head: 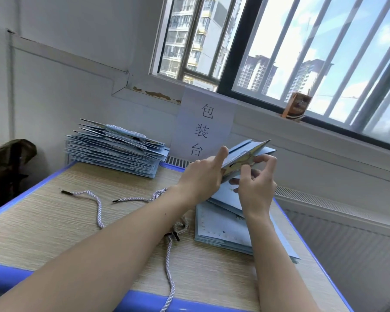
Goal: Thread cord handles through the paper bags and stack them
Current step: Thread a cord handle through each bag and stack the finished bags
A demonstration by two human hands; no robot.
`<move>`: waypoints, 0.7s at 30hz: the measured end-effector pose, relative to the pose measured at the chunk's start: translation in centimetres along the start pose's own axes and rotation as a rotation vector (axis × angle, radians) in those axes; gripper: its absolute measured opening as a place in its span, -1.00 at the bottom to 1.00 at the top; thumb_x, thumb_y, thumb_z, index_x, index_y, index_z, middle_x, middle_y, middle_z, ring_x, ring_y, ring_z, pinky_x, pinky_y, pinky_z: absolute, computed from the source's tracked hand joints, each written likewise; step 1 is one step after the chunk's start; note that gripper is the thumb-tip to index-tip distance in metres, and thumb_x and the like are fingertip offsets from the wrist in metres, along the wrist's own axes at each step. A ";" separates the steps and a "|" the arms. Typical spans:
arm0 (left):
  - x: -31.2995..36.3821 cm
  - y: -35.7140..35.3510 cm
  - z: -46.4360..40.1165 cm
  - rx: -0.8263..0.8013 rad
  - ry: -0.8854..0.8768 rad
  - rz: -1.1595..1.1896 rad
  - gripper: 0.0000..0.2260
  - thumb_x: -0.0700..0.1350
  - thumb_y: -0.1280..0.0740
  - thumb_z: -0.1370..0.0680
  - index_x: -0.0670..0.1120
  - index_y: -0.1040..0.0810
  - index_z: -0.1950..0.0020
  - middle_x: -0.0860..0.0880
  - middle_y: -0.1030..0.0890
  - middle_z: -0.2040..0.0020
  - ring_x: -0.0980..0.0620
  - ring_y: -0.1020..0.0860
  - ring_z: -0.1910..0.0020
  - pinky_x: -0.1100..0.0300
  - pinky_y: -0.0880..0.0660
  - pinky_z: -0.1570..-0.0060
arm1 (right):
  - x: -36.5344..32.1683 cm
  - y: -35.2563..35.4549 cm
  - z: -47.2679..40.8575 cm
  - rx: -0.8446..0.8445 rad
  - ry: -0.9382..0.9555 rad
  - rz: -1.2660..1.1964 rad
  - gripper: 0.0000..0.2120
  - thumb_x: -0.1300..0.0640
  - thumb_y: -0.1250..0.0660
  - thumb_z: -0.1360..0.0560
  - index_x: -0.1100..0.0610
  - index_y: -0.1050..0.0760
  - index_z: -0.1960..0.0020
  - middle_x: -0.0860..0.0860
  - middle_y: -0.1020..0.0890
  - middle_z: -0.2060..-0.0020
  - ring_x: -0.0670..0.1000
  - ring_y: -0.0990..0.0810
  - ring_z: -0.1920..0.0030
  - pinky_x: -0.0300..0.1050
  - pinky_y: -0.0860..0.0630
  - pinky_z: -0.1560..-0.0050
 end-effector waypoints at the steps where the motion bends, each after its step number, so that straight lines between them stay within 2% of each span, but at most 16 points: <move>1: -0.1 0.0 0.0 0.007 0.012 -0.003 -0.72 -0.13 -0.19 -0.65 -0.08 -0.17 -0.31 -0.10 -0.56 0.10 -0.09 -0.40 0.38 0.07 -0.35 0.34 | -0.1 0.0 0.1 -0.002 0.007 -0.011 -0.82 0.21 -0.21 -0.59 -0.01 -0.25 -0.06 0.05 -0.69 0.25 0.03 -0.68 0.42 0.19 -0.64 0.25; 5: -0.1 0.2 0.0 0.027 0.049 -0.017 -0.74 -0.10 -0.22 -0.65 -0.10 -0.26 -0.29 -0.07 -0.55 0.13 -0.11 -0.43 0.30 0.09 -0.31 0.29 | 0.2 -0.2 0.0 0.022 0.022 -0.014 -0.84 0.16 -0.20 -0.63 0.00 -0.21 -0.08 0.11 -0.67 0.27 0.06 -0.68 0.42 0.20 -0.63 0.31; 8: -0.3 0.2 -0.1 0.022 0.070 -0.017 -0.74 -0.08 -0.28 -0.63 -0.09 -0.27 -0.23 -0.09 -0.59 0.12 -0.14 -0.48 0.26 0.08 -0.35 0.27 | 0.5 -0.2 -0.3 0.052 -0.021 -0.004 -0.83 0.15 -0.22 -0.62 0.07 -0.20 -0.07 0.14 -0.62 0.19 0.09 -0.68 0.43 0.20 -0.63 0.35; 10: -0.4 0.2 -0.1 0.013 0.091 -0.020 -0.73 -0.05 -0.31 -0.61 -0.10 -0.29 -0.20 -0.09 -0.59 0.14 -0.16 -0.50 0.25 0.07 -0.38 0.27 | 0.5 -0.1 -0.5 0.059 -0.075 -0.019 -0.80 0.16 -0.29 -0.60 0.12 -0.25 -0.06 0.10 -0.58 0.17 0.09 -0.68 0.42 0.16 -0.64 0.36; 13: -0.5 0.3 0.0 -0.006 0.068 -0.052 -0.73 0.04 -0.30 -0.62 -0.09 -0.33 -0.16 -0.09 -0.59 0.17 -0.17 -0.50 0.27 0.07 -0.40 0.26 | 0.8 0.0 -0.7 0.030 -0.163 -0.051 -0.84 0.22 -0.33 -0.57 0.15 -0.36 -0.07 0.02 -0.63 0.22 0.10 -0.70 0.41 0.10 -0.67 0.30; 17: -0.1 0.2 0.2 -0.040 -0.010 -0.044 -0.75 0.11 -0.21 -0.64 -0.07 -0.40 -0.09 -0.05 -0.61 0.12 -0.14 -0.51 0.23 0.08 -0.34 0.23 | 1.4 0.0 -1.1 0.013 -0.221 -0.057 -0.89 0.24 -0.35 -0.54 0.19 -0.50 -0.06 0.08 -0.70 0.20 0.09 -0.70 0.41 0.07 -0.68 0.29; 19: 0.0 0.1 0.3 -0.070 -0.043 -0.054 -0.73 0.16 -0.22 -0.61 -0.04 -0.40 -0.06 -0.01 -0.59 0.08 -0.08 -0.47 0.21 0.09 -0.31 0.21 | 1.7 0.0 -1.2 0.020 -0.233 -0.057 -0.90 0.21 -0.37 -0.54 0.19 -0.53 -0.04 0.09 -0.71 0.18 0.07 -0.71 0.39 0.03 -0.67 0.30; 21: 0.0 0.0 0.3 -0.106 -0.077 -0.101 -0.71 0.17 -0.26 -0.57 -0.02 -0.39 -0.10 0.01 -0.57 0.01 -0.06 -0.51 0.14 0.10 -0.29 0.18 | 1.8 0.0 -1.2 0.024 -0.235 -0.046 -0.91 0.16 -0.35 -0.55 0.16 -0.54 -0.02 0.07 -0.71 0.16 0.08 -0.71 0.37 0.01 -0.66 0.30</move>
Point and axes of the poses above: each hand's wrist, its own z-axis away from the middle knuckle, its own y-axis out of the back of the hand, x = y × z, the point moved 2 cm from there along -z, towards the middle knuckle
